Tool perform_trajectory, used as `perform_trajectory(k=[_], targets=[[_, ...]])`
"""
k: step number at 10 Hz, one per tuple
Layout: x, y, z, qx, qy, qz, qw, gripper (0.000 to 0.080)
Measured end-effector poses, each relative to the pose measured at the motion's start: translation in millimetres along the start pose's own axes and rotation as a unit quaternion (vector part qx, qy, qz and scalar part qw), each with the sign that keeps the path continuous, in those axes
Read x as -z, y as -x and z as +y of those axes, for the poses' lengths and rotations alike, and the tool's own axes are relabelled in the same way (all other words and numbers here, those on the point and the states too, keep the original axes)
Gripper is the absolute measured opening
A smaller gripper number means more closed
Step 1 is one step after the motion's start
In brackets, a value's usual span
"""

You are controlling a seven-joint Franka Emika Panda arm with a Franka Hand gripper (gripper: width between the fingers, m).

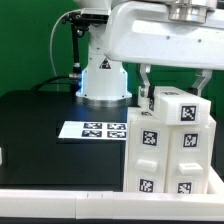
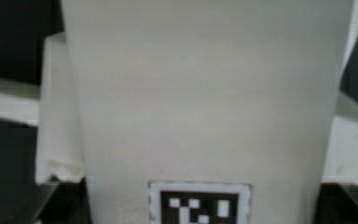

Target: Assemble cabinet

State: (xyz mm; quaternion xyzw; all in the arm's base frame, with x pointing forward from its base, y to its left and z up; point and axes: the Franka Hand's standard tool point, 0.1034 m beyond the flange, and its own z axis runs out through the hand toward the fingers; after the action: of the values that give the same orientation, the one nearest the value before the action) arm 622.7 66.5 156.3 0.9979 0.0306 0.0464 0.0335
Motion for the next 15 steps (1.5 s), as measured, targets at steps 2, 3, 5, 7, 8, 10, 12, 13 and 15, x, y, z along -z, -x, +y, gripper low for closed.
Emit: perform_trajectory(k=[2, 3, 5, 7, 8, 10, 12, 13, 15], targets=[[-0.7, -0.7, -0.2, -0.17, 0.001, -0.001, 0.985, 0.055], [0.4, -1.9, -2.7, -0.273, -0.001, -0.001, 0.962, 0.055], [0.6, -2.6, -2.8, -0.325, -0.005, 0.0, 0.946, 0.0551], [0.7, -2.1, -2.6, -0.383, -0.004, -0.002, 0.924, 0.0551], [0.8, -1.4, -2.0, -0.426, -0.002, -0.005, 0.905, 0.0551], [0.6, 0.7, -3.9, -0.547, 0.002, -0.015, 0.837, 0.0551], [-0.2, 1.4, -6.7, -0.688, -0.016, -0.031, 0.725, 0.0551], [-0.4, 1.1, -7.9, -0.717, -0.025, -0.038, 0.696, 0.0551], [-0.6, 0.8, -8.7, -0.758, -0.03, -0.044, 0.65, 0.0551]])
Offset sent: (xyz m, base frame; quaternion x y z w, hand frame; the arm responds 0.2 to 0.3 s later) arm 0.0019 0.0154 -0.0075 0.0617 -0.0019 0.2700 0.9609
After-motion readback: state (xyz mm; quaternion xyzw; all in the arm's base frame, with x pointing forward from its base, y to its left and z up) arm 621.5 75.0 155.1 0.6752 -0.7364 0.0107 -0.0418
